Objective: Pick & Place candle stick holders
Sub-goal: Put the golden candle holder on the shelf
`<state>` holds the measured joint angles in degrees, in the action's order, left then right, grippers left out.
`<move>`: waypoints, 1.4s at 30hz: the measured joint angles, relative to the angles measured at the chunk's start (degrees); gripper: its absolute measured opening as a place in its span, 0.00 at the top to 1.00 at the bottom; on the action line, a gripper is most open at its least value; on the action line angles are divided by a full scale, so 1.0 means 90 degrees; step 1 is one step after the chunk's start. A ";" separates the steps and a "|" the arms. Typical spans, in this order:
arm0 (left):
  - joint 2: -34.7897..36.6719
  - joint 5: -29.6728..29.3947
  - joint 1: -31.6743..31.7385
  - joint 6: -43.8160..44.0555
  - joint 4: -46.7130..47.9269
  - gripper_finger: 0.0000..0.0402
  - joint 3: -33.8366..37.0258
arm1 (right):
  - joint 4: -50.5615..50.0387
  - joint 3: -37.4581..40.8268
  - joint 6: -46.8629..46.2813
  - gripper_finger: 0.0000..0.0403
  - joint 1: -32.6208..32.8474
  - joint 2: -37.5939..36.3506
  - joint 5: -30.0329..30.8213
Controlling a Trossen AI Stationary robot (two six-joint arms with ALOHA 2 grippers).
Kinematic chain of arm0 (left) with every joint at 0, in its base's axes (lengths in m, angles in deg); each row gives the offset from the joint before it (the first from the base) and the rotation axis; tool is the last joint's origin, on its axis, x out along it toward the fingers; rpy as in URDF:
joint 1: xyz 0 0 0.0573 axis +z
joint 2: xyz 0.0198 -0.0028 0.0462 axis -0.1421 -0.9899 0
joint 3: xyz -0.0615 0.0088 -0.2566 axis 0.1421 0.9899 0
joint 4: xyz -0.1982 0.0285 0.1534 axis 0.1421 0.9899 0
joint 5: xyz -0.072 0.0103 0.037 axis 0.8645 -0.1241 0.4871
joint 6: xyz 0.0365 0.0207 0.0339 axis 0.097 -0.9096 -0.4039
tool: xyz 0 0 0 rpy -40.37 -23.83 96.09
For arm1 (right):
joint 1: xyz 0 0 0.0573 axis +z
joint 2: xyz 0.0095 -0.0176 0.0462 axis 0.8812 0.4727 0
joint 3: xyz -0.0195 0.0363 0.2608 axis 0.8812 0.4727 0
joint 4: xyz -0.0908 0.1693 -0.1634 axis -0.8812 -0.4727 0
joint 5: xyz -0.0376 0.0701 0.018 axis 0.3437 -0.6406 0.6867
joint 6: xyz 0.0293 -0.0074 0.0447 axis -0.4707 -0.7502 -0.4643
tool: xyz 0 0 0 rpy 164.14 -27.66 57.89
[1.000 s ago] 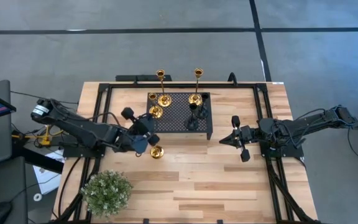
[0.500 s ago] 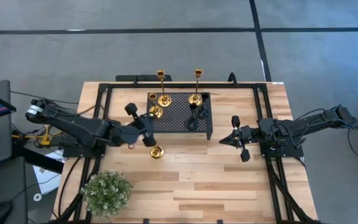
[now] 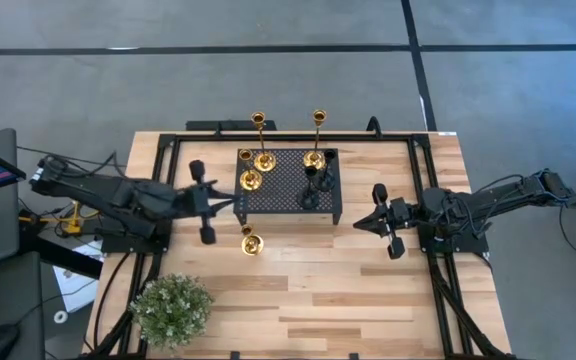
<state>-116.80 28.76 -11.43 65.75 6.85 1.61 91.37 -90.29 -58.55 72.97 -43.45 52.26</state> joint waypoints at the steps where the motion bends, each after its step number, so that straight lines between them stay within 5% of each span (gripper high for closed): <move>1: 0.0086 0.0071 0.0000 0.0000 0.0000 0.98 0.0000 | 0.0000 0.0000 0.0000 1.00 0.0000 0.0000 0.0000; 17: -0.0289 0.0084 0.0012 0.0110 -0.0633 0.97 0.0000 | -0.0072 0.0000 0.0100 1.00 -0.0002 0.0000 0.0001; 22: -0.0443 0.0089 0.0012 -0.0875 -0.0597 0.98 0.0000 | -0.0150 0.0000 0.0100 1.00 -0.0002 0.0002 0.0130; 32: -0.0369 0.2135 -0.0077 -0.0789 -0.0366 0.98 -0.0005 | -0.0152 0.0000 0.0100 1.00 0.0000 0.0002 0.0121; 38: -0.0340 0.2225 -0.0070 -0.0712 0.0695 0.99 -0.0005 | -0.0150 0.0000 -0.0074 1.00 0.0000 0.0002 0.0121; 42: -0.0297 0.2241 -0.0060 0.0215 0.0701 0.99 -0.0005 | -0.0150 0.0000 -0.0097 1.00 -0.0002 0.0002 0.0121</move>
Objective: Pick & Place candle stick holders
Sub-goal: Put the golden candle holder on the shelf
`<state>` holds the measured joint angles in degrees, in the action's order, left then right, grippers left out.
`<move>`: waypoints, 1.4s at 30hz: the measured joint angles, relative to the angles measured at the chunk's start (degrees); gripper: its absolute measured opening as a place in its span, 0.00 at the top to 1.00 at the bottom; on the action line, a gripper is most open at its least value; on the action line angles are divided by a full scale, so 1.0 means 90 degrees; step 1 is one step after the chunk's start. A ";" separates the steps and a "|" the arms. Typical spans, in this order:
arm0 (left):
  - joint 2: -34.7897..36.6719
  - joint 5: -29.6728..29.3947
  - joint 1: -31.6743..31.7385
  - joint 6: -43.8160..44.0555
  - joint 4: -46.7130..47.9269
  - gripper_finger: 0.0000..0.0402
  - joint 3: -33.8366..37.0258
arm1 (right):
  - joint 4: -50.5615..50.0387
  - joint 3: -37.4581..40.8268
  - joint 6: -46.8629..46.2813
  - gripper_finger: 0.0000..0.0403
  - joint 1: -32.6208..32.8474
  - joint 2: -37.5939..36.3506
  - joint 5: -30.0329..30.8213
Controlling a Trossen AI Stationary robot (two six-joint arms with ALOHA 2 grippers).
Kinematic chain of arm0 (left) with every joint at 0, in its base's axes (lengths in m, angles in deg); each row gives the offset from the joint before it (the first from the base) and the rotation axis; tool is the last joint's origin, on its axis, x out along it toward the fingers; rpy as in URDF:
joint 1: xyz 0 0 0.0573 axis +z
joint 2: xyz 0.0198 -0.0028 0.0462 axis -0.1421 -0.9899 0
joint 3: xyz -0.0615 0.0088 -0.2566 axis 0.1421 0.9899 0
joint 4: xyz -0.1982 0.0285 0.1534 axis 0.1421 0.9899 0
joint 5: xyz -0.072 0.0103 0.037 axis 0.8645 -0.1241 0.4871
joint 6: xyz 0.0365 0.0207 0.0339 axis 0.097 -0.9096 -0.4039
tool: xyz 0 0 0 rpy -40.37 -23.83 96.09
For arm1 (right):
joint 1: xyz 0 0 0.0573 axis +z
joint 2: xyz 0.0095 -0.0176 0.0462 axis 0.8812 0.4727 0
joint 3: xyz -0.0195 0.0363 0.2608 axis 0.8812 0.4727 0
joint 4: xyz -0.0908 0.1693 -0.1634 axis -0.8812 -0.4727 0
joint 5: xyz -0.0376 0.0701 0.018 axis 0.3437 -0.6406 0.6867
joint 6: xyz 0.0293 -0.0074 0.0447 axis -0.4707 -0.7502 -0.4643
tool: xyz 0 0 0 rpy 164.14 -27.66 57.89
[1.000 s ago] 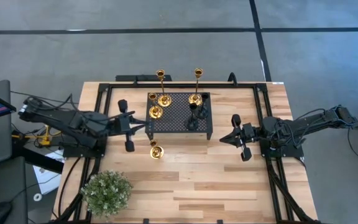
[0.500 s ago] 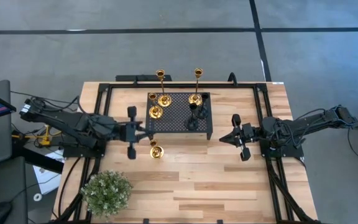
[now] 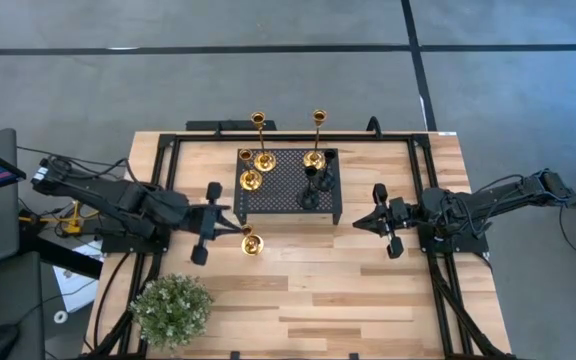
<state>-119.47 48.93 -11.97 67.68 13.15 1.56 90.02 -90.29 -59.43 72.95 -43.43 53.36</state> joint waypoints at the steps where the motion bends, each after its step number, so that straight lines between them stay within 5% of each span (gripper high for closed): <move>1: 0.0032 -0.0004 0.0002 0.0322 0.0011 0.99 0.0000 | 0.0000 0.0000 0.0000 1.00 0.0000 0.0000 0.0000; 8: 0.0275 -0.0041 0.0000 0.0720 0.0362 0.99 -0.0044 | 0.0003 0.0000 -0.0019 1.00 0.0000 -0.0002 0.0000; 18: -0.0056 -0.0056 0.0002 0.0988 0.2249 0.99 -0.0527 | 0.0002 0.0000 -0.0019 1.00 0.0000 0.0000 0.0000; 33: -0.1889 0.0445 0.0000 0.2035 0.2115 0.99 -0.0525 | 0.0000 0.0000 -0.0019 1.00 0.0000 0.0000 0.0000; 42: -0.2154 -0.0407 0.0005 0.3336 0.2049 0.99 -0.0525 | 0.0000 0.0000 -0.0022 1.00 0.0000 0.0000 0.0000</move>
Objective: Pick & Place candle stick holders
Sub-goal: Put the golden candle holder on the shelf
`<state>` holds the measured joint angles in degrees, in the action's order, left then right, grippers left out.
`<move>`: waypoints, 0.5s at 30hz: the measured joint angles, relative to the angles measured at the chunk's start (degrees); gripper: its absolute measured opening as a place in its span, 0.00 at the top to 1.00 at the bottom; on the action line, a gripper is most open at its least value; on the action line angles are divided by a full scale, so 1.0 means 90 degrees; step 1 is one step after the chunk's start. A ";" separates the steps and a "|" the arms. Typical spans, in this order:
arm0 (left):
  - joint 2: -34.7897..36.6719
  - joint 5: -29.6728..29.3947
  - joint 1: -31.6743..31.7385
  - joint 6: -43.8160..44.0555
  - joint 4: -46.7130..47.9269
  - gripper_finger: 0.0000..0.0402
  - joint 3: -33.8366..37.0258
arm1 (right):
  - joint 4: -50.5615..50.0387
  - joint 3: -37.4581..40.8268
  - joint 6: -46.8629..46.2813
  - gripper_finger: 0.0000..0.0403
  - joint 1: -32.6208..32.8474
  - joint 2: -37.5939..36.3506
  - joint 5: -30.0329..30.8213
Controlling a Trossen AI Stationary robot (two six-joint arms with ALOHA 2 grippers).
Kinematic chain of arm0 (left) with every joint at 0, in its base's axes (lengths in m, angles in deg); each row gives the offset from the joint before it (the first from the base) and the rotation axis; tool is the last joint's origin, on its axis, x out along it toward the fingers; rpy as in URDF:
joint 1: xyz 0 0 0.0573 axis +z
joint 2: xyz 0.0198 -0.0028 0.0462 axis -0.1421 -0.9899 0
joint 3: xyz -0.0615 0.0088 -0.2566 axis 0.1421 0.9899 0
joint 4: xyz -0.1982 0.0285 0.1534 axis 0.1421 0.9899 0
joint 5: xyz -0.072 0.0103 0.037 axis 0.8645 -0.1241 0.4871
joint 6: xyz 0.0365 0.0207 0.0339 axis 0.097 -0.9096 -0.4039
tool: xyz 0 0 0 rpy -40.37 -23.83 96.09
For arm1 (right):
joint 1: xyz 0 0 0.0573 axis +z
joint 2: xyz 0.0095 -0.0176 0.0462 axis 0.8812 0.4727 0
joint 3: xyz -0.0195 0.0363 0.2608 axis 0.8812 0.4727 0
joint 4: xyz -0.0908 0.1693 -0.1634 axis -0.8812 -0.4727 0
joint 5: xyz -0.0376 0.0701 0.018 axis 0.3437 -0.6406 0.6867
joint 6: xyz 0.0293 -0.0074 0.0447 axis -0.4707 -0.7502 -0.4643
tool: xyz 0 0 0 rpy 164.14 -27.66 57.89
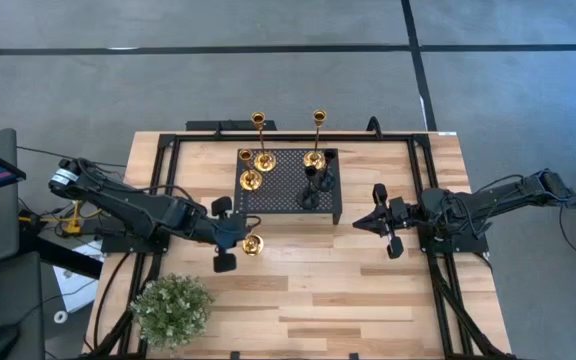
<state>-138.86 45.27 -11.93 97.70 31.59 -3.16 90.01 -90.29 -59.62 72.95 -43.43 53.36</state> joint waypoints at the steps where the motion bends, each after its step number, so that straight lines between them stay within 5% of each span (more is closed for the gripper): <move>1: 0.0000 -0.0009 0.0007 -0.0005 -0.0058 0.99 0.0000 | 0.0000 0.0000 0.0000 1.00 0.0000 0.0000 -0.0002; 15: 0.0256 0.2127 0.0531 -0.0345 -0.0236 0.99 0.0005 | -0.0064 0.0000 0.0001 1.00 0.0000 0.0000 -0.0002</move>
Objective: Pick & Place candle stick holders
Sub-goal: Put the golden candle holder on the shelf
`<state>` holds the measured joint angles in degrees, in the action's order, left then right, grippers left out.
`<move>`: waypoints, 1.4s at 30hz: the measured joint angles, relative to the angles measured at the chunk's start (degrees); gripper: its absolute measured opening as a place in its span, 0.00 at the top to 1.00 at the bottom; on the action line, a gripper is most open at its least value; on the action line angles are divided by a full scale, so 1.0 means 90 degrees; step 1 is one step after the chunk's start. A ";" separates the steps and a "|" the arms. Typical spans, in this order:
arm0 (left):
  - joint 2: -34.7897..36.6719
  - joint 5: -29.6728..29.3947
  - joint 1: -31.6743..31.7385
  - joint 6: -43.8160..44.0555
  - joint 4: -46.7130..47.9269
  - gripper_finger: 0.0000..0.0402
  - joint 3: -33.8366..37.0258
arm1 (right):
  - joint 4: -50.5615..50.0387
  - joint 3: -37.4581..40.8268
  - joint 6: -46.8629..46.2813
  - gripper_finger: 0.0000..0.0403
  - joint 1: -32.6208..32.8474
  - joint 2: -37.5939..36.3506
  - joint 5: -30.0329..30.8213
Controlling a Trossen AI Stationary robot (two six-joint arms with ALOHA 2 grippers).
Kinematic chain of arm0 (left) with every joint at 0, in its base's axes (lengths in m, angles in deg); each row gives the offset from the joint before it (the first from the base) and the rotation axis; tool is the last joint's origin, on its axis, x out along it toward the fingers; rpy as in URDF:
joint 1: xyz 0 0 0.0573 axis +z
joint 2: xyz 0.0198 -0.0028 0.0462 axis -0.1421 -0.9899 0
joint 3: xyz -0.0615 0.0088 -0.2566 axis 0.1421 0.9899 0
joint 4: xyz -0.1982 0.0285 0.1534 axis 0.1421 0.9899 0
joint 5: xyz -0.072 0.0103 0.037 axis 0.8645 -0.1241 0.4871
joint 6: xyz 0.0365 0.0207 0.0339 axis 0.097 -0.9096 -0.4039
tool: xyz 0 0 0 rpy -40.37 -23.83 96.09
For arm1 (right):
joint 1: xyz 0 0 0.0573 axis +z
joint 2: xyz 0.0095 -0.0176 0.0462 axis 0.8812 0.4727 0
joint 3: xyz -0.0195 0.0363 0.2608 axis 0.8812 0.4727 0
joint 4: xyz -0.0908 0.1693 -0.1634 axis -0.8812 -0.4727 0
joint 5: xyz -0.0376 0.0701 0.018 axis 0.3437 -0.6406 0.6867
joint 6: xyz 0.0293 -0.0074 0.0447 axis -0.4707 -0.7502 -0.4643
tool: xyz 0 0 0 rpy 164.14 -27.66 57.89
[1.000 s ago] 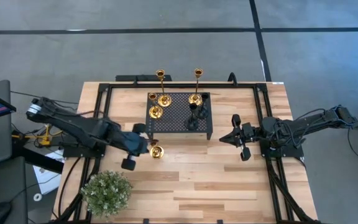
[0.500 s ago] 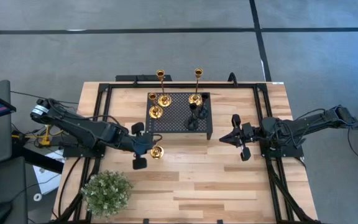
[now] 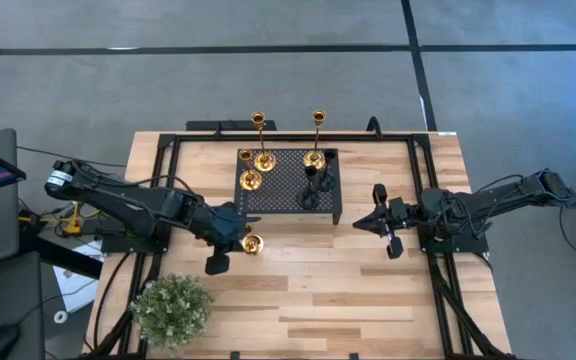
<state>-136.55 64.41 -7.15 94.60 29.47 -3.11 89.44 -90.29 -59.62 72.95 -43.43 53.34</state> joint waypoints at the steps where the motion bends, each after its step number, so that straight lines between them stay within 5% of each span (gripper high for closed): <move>1: 0.0030 0.0081 -0.0002 -0.0001 0.0009 0.99 0.0000 | -0.0017 0.0000 0.0000 1.00 0.0000 0.0000 0.0000; 13: 0.0227 0.0172 -0.0182 0.1510 0.0056 0.99 0.0000 | 0.0206 0.0002 0.0320 1.00 -0.0010 -0.0017 0.0032; 26: 0.0172 -0.1610 -0.1476 0.2485 -0.0162 0.99 0.0000 | 0.0309 0.0002 -0.0062 1.00 0.0007 -0.0014 0.0220; 33: -0.0117 -0.3352 -0.2365 0.2686 -0.0175 0.99 0.0000 | 0.0297 0.0002 -0.0333 1.00 0.0007 0.0034 0.0219; 42: -0.1080 -0.3789 -0.2418 0.3533 -0.0238 0.99 0.0000 | 0.0285 0.0002 -0.0328 1.00 0.0007 0.0034 0.0219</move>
<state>-146.27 30.31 -28.91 126.40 27.33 -3.11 92.01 -90.27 -62.57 73.01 -43.12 55.30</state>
